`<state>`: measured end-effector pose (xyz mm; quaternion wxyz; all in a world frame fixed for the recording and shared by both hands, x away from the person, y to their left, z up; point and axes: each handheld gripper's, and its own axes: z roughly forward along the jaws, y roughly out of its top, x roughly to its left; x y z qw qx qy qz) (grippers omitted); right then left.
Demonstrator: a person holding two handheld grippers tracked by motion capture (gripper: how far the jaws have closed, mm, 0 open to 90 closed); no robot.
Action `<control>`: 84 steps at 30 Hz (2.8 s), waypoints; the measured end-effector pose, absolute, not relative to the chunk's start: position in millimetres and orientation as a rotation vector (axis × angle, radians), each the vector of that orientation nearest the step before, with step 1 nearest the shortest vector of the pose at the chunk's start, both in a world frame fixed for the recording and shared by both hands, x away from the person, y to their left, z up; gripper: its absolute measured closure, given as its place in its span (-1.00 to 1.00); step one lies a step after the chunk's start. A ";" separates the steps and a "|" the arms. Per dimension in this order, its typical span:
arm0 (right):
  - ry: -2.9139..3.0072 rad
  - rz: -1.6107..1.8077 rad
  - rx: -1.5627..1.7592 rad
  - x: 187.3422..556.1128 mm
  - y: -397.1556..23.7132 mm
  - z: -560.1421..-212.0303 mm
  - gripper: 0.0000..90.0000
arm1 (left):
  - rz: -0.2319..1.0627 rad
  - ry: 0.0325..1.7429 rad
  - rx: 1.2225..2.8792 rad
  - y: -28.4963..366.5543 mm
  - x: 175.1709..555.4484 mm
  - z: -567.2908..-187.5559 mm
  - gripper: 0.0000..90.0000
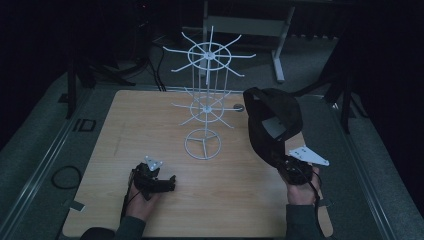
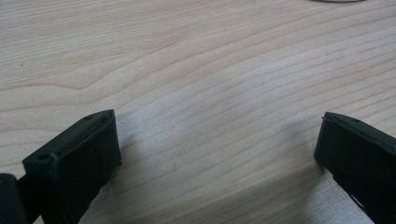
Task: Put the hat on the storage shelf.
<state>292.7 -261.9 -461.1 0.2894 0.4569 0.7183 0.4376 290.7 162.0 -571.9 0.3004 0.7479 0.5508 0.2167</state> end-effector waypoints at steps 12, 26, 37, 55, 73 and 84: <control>1.892 1.169 1.194 292.5 -259.1 -452.0 0.92 | 0.576 1.458 1.989 161.5 290.6 -571.8 -1.00; 1.869 1.174 1.174 296.0 -256.8 -442.7 0.93 | 0.574 1.457 1.989 161.1 290.6 -571.7 -1.00; 1.870 1.180 1.142 297.4 -251.7 -431.7 0.92 | 0.574 1.457 1.991 161.2 290.5 -571.6 -1.00; 1.841 1.204 1.103 300.4 -245.1 -418.2 0.92 | 0.574 1.458 1.989 160.8 290.6 -571.7 -1.00; 1.822 1.186 1.078 300.8 -246.1 -405.4 0.92 | 0.575 1.459 1.988 160.5 290.6 -571.8 -1.00; 1.811 1.199 1.074 300.9 -245.6 -401.0 0.92 | 0.574 1.458 1.988 160.3 290.6 -571.8 -1.00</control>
